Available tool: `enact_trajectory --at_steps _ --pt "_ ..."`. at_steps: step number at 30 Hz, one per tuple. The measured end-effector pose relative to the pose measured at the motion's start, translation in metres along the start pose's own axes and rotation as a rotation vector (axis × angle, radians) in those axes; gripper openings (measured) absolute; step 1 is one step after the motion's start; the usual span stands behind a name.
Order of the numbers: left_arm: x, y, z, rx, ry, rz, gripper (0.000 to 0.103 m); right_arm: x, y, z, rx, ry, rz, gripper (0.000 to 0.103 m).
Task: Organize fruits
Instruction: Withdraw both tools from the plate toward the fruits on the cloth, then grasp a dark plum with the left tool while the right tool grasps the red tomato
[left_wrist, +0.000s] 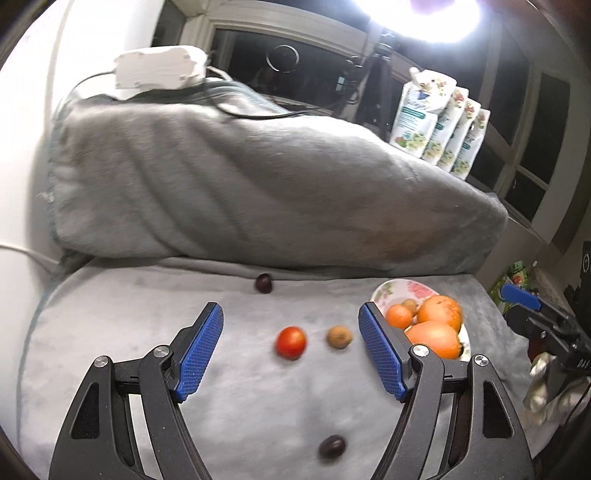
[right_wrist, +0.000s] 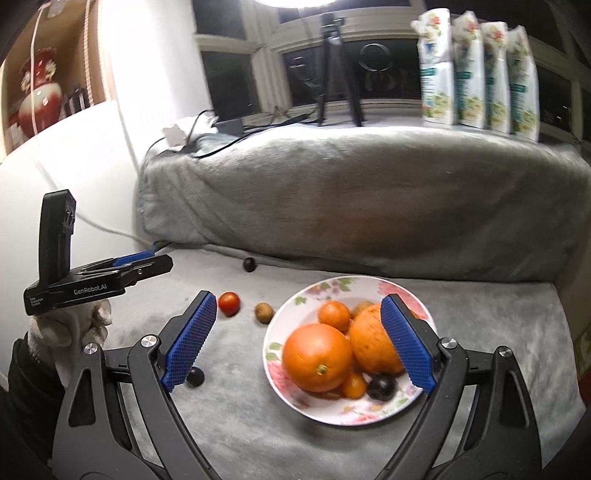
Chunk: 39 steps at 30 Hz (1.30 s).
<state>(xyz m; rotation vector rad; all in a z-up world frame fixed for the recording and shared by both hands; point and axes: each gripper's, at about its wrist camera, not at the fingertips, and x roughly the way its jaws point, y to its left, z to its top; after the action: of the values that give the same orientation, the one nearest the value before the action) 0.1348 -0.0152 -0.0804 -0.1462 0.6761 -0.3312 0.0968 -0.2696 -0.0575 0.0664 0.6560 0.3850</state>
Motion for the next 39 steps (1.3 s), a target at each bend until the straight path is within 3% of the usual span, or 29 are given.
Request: enact_trajectory --at_steps 14,21,26,29,31,39 --pt "-0.004 0.022 -0.026 -0.020 0.033 0.000 0.076 0.042 0.026 0.021 -0.153 0.119 0.080 0.092" --pt "-0.016 0.009 -0.059 -0.010 0.078 -0.039 0.075 0.078 0.037 0.026 -0.171 0.221 0.160 0.083" --pt "-0.016 -0.011 -0.077 0.034 0.127 -0.078 0.066 0.111 0.053 0.027 -0.156 0.303 0.235 0.074" --pt "-0.012 -0.021 -0.085 0.047 0.152 -0.107 0.061 0.131 0.061 0.025 -0.140 0.354 0.255 0.069" --pt "-0.008 -0.026 -0.087 0.054 0.167 -0.119 0.059 0.147 0.066 0.023 -0.120 0.400 0.269 0.060" --pt "0.009 -0.035 -0.094 0.064 0.211 -0.135 0.051 0.189 0.072 0.014 -0.058 0.505 0.260 0.049"
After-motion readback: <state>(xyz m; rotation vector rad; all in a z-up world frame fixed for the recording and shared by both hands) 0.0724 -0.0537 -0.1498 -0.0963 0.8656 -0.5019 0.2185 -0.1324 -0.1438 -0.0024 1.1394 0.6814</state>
